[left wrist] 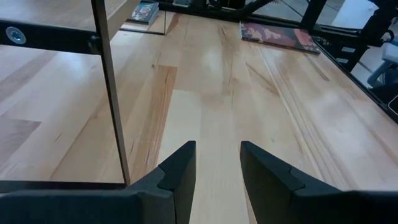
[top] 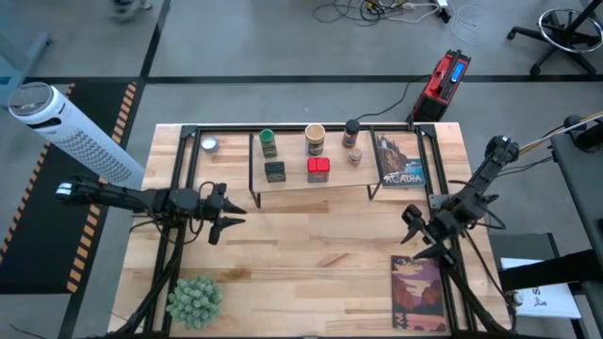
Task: Shelf spices
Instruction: Return to Home Position
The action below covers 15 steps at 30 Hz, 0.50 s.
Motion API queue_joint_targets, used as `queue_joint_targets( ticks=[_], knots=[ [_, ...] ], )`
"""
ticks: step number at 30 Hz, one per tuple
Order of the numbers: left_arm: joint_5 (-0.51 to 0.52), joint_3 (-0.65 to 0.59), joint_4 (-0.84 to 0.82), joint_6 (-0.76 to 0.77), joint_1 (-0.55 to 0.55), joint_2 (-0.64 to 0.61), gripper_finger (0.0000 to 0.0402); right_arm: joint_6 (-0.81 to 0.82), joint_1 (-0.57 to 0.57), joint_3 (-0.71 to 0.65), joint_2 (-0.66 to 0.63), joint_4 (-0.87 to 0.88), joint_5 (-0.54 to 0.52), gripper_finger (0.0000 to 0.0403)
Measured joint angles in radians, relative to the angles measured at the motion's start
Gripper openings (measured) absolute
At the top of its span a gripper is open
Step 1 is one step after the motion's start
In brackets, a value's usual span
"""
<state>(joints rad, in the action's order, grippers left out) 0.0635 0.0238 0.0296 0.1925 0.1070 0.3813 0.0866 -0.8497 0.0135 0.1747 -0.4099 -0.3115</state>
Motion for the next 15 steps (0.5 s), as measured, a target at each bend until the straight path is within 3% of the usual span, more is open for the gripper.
queue_joint_targets(
  ticks=[7,15],
  knots=[
    [0.000,0.000,0.000,0.000,0.000,0.000,0.0114,-0.125,0.014,-0.001,-0.178,0.201,-0.001,0.0199],
    [0.000,0.000,0.006,0.000,0.000,-0.001,0.0114,-0.113,0.095,-0.002,-0.174,0.207,-0.031,0.0199]
  ],
)
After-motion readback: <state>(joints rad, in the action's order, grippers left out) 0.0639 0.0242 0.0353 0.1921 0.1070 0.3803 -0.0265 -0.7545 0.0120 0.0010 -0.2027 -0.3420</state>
